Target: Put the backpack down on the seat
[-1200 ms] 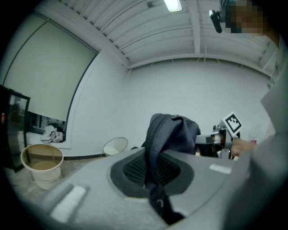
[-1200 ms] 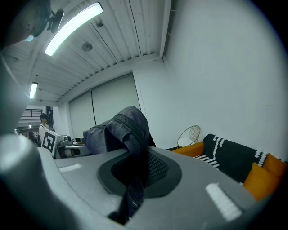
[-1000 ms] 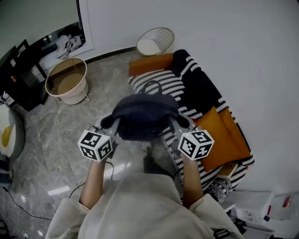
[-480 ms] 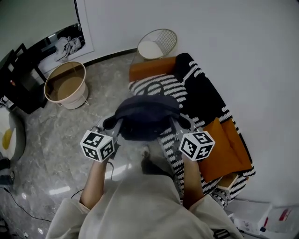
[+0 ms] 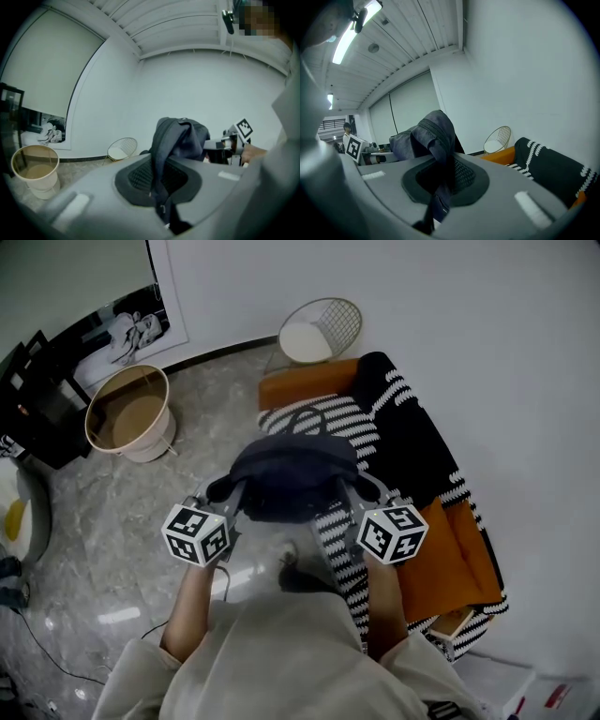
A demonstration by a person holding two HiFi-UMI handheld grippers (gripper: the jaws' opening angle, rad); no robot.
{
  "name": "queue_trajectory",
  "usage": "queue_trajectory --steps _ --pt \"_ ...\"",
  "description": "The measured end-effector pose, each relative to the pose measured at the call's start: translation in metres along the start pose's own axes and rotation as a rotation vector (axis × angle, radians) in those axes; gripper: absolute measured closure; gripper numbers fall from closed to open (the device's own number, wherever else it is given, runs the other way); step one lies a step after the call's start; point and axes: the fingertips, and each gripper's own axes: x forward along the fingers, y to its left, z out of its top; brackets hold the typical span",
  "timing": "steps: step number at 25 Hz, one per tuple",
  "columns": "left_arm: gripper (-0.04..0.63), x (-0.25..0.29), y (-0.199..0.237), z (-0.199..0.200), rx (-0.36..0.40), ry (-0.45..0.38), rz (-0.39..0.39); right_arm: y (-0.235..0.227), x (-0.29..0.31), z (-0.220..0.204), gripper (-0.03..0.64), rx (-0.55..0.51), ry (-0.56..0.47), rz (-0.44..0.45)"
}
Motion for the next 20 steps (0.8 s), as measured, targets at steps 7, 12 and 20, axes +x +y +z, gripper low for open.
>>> queue_trajectory --steps 7,12,20 --pt "0.584 0.053 0.024 0.011 -0.015 0.016 0.008 -0.042 0.041 0.021 0.601 0.009 0.020 0.011" --pt "0.584 0.092 0.046 0.027 -0.026 0.026 0.019 -0.070 0.076 0.041 0.601 0.021 0.037 0.024" --pt "0.584 0.149 0.067 0.041 -0.034 0.028 0.038 -0.116 0.116 0.065 0.601 0.021 0.046 0.048"
